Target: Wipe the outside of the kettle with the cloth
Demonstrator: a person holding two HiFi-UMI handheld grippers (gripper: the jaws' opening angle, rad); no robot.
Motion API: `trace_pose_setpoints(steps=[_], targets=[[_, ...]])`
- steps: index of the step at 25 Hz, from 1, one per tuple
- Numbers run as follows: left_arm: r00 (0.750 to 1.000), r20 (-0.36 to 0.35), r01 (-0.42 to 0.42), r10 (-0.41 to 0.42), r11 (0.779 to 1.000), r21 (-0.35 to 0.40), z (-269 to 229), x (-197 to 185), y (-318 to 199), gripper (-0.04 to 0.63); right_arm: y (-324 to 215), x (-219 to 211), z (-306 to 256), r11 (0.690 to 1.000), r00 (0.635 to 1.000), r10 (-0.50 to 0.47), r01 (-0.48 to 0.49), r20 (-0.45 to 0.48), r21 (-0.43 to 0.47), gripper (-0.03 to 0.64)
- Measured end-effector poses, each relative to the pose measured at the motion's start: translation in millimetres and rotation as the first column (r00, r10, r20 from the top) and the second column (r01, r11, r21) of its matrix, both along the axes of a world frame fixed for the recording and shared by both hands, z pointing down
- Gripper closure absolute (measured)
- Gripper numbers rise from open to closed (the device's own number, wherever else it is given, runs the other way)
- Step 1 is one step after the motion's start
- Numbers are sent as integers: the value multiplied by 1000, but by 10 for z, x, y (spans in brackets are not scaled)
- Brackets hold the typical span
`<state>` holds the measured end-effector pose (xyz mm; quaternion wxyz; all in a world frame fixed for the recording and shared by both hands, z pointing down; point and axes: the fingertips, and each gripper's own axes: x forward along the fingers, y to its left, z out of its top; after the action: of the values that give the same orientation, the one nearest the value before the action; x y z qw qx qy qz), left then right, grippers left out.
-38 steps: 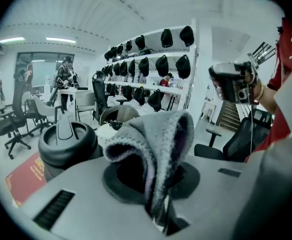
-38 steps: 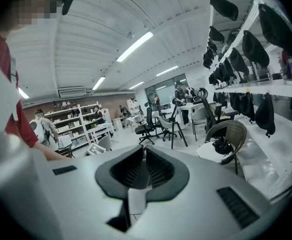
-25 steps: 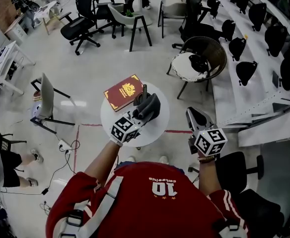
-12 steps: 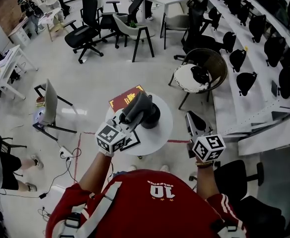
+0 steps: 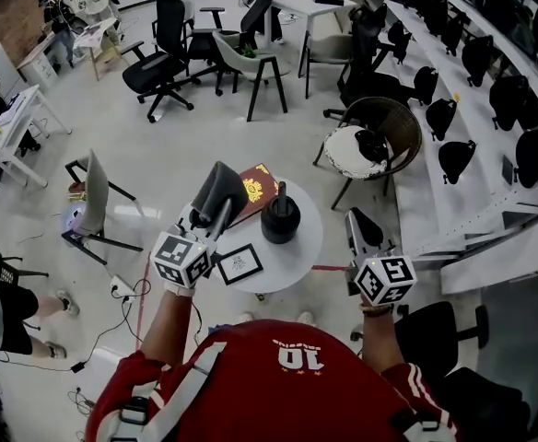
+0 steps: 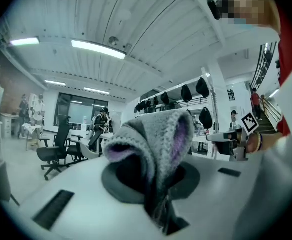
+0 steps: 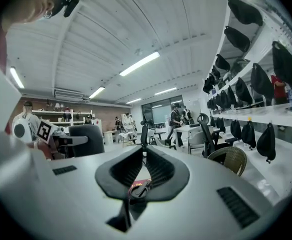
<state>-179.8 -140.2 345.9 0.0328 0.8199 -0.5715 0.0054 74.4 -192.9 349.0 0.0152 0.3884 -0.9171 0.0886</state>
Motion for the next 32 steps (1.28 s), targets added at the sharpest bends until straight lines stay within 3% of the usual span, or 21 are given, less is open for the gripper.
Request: trace_pose_setpoints(steps=[9, 32], targets=[[997, -15, 76, -76, 997, -14, 96, -216, 103, 549, 42, 26, -18, 998, 998, 50, -49, -39, 41, 583], [999, 18, 46, -46, 999, -10, 94, -66, 126, 549, 20, 48, 25, 999, 998, 46, -45, -44, 24, 584]])
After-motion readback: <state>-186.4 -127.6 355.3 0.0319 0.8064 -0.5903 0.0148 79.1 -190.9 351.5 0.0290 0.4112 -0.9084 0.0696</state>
